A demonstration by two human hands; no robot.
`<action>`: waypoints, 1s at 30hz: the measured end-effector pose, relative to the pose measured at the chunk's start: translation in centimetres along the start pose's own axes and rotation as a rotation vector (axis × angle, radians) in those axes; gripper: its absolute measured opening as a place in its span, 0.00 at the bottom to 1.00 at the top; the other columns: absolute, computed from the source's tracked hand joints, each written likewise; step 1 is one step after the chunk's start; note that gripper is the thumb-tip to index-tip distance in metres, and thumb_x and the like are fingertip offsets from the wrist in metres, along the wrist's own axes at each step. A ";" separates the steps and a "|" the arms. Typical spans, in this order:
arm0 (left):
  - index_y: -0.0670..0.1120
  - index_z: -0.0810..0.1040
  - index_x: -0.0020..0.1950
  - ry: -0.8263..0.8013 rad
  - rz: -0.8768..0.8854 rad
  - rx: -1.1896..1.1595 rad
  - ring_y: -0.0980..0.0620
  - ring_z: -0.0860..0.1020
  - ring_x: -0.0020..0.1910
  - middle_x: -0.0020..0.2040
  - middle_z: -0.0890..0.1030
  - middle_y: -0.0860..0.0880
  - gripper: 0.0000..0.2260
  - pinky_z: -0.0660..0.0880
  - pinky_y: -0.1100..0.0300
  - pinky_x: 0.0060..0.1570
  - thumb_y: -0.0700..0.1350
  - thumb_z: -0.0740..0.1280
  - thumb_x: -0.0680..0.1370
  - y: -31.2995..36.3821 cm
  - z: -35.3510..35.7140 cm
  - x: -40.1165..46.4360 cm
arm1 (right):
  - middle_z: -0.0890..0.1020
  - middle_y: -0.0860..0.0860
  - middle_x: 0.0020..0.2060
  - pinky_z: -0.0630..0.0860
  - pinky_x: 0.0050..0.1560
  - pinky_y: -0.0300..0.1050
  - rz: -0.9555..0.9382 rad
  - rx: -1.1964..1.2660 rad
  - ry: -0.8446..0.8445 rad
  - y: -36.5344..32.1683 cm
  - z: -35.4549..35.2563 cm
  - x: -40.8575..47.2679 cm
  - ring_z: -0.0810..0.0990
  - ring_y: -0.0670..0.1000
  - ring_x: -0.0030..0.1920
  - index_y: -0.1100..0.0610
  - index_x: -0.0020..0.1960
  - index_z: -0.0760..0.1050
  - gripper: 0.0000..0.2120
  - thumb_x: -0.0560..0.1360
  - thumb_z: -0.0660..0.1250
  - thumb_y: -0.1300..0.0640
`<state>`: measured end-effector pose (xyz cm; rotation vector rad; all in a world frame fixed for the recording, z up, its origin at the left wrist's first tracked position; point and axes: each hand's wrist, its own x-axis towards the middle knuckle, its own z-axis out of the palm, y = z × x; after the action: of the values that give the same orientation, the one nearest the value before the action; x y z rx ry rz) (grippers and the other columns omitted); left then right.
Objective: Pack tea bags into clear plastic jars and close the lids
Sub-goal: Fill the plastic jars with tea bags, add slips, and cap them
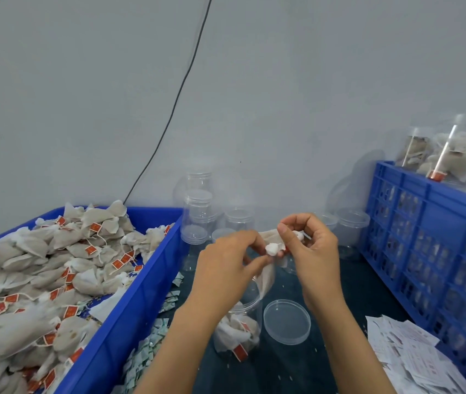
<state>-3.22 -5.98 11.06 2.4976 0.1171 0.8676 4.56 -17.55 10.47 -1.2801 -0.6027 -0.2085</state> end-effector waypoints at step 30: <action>0.57 0.82 0.55 -0.541 0.078 0.603 0.50 0.79 0.49 0.54 0.82 0.51 0.15 0.68 0.61 0.43 0.39 0.66 0.75 -3.1 0.0 2.2 | 0.79 0.47 0.40 0.75 0.37 0.39 0.152 -0.039 0.062 0.4 -2.0 1.0 0.76 0.47 0.40 0.56 0.43 0.79 0.09 0.77 0.64 0.66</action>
<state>-1.17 -2.76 10.80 3.2240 0.1079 0.1554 6.22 -19.16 10.36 -1.3461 -0.4481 -0.1334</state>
